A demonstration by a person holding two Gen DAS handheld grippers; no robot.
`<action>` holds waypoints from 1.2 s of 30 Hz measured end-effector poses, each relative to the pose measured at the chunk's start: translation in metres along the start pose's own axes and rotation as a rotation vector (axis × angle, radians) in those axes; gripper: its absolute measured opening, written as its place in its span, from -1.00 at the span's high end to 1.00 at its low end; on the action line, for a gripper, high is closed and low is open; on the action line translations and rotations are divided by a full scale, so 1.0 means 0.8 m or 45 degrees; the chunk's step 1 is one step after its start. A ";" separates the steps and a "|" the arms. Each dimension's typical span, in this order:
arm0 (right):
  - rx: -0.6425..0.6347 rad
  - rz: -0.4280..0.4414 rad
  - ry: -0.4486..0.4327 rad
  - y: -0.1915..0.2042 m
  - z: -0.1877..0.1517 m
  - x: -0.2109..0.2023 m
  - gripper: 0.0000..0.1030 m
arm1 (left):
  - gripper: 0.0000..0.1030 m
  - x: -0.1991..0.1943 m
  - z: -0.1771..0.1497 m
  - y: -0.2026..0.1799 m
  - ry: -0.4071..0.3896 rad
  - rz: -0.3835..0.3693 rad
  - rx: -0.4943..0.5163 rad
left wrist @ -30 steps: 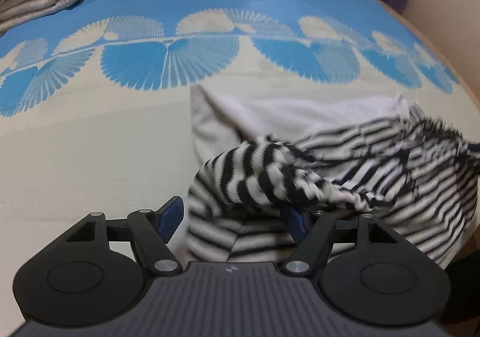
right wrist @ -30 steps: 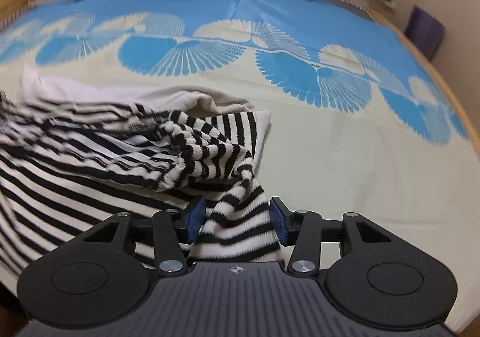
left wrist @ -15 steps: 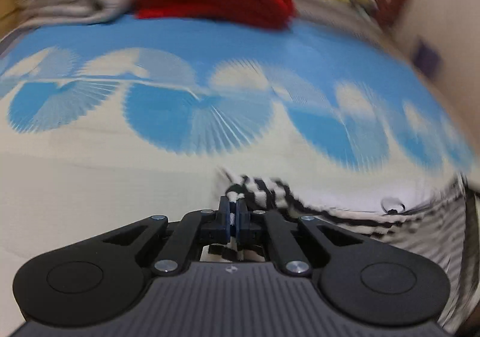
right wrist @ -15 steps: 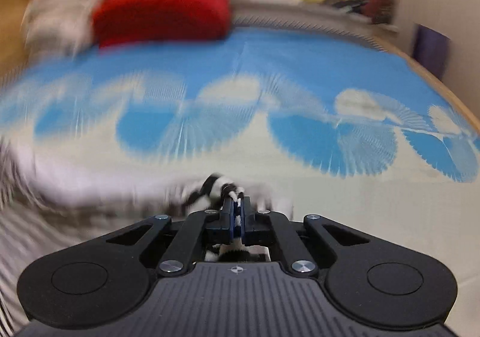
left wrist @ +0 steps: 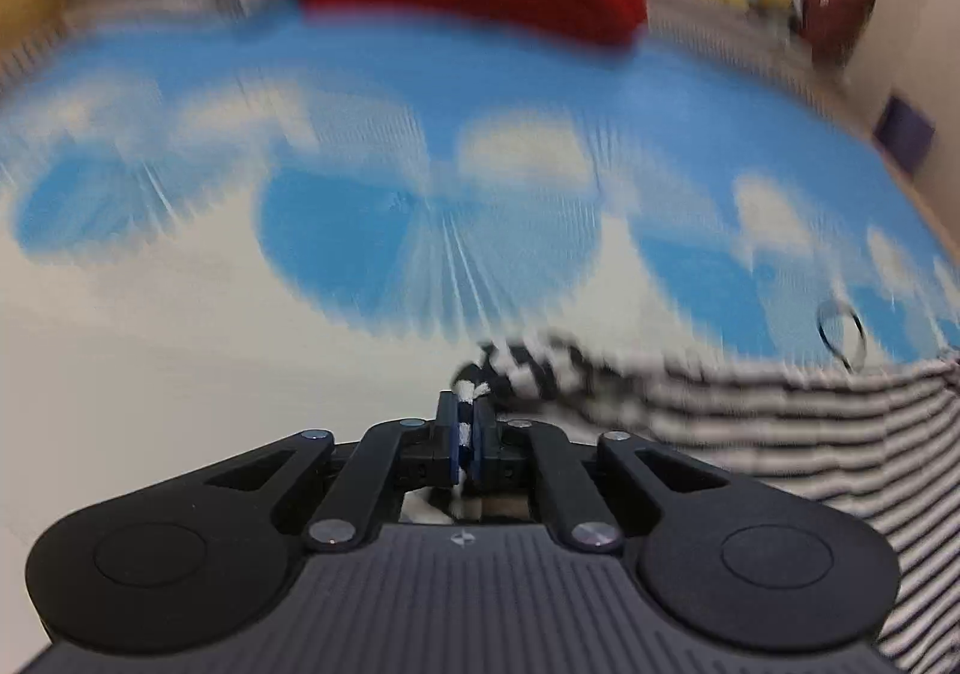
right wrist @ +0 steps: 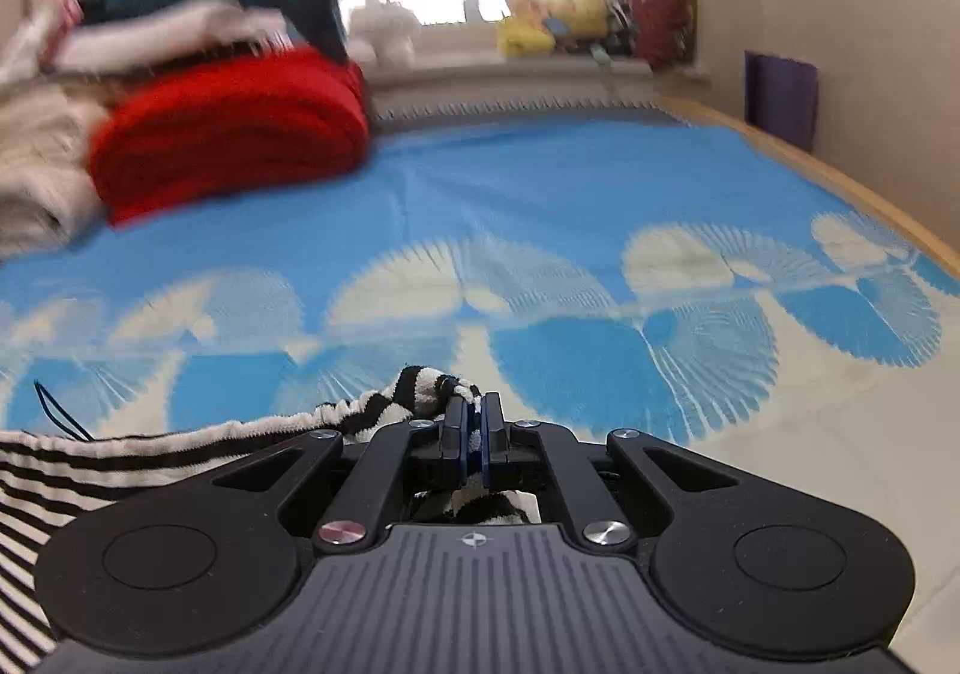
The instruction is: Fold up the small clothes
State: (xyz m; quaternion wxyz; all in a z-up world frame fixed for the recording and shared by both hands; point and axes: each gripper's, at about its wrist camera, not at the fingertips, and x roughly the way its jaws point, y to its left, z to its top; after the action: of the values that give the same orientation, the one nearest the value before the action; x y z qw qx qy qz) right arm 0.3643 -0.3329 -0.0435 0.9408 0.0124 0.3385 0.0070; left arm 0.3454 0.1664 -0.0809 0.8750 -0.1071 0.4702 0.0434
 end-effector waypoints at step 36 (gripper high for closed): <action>0.090 0.251 0.705 -0.103 -0.103 -0.110 0.90 | 0.99 -0.099 -0.124 0.070 0.496 -0.241 0.232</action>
State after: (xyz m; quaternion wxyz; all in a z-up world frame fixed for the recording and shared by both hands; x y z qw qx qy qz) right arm 0.2444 -0.4160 -0.0530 0.8065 0.0758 0.5794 0.0896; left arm 0.2106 0.2002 -0.0761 0.7740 -0.0777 0.6199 -0.1028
